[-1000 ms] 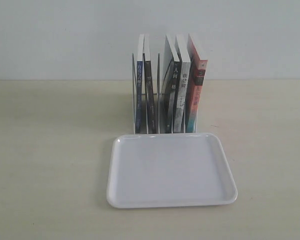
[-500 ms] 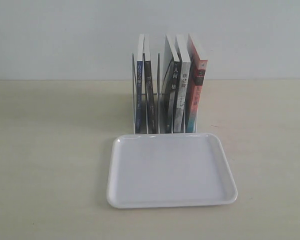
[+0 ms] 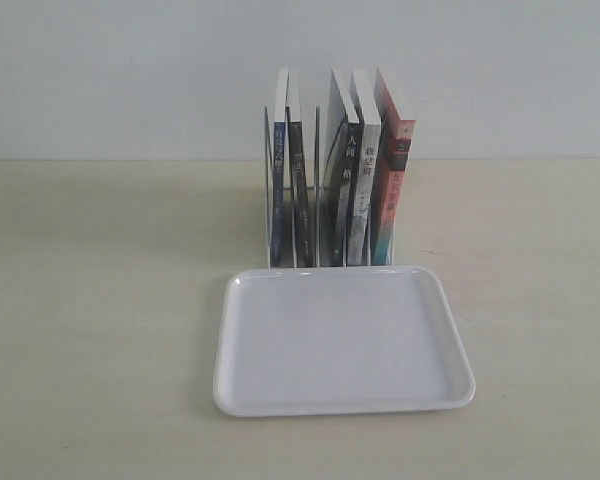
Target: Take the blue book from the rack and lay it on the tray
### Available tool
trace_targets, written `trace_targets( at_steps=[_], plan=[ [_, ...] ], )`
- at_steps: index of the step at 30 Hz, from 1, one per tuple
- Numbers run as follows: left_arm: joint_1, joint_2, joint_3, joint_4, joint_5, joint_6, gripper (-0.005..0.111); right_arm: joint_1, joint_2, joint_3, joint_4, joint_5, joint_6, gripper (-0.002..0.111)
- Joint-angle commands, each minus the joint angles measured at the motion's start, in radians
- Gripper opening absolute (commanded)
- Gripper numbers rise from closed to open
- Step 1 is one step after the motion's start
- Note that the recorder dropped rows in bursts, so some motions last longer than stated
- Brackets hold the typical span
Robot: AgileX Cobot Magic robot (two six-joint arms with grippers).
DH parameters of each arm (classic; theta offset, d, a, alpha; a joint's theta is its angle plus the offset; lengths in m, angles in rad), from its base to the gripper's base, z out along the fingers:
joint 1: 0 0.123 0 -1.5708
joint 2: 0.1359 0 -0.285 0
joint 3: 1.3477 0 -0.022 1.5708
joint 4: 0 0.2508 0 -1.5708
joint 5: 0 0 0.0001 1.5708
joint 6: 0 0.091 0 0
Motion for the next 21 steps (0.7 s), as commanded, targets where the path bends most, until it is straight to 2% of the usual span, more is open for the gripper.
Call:
trace_targets(
  at_steps=[1, 9, 12, 18, 21],
  plan=[
    [0.002, -0.003, -0.003, -0.002, -0.013, 0.004, 0.005, 0.001, 0.167, -0.058, 0.004, 0.046, 0.008, 0.000],
    [0.002, -0.003, -0.003, -0.002, -0.013, 0.004, 0.005, 0.026, 0.455, -0.268, 0.004, 0.112, -0.002, 0.000],
    [0.002, -0.003, -0.003, -0.002, -0.013, 0.004, 0.005, 0.116, 0.554, -0.364, 0.004, 0.195, -0.068, 0.000],
    [0.002, -0.003, -0.003, -0.002, -0.013, 0.004, 0.005, 0.310, 0.715, -0.511, 0.006, 0.238, -0.111, 0.000],
    [0.002, -0.003, -0.003, -0.002, -0.013, 0.004, 0.005, 0.347, 0.797, -0.602, 0.006, 0.316, -0.111, 0.000]
  ],
)
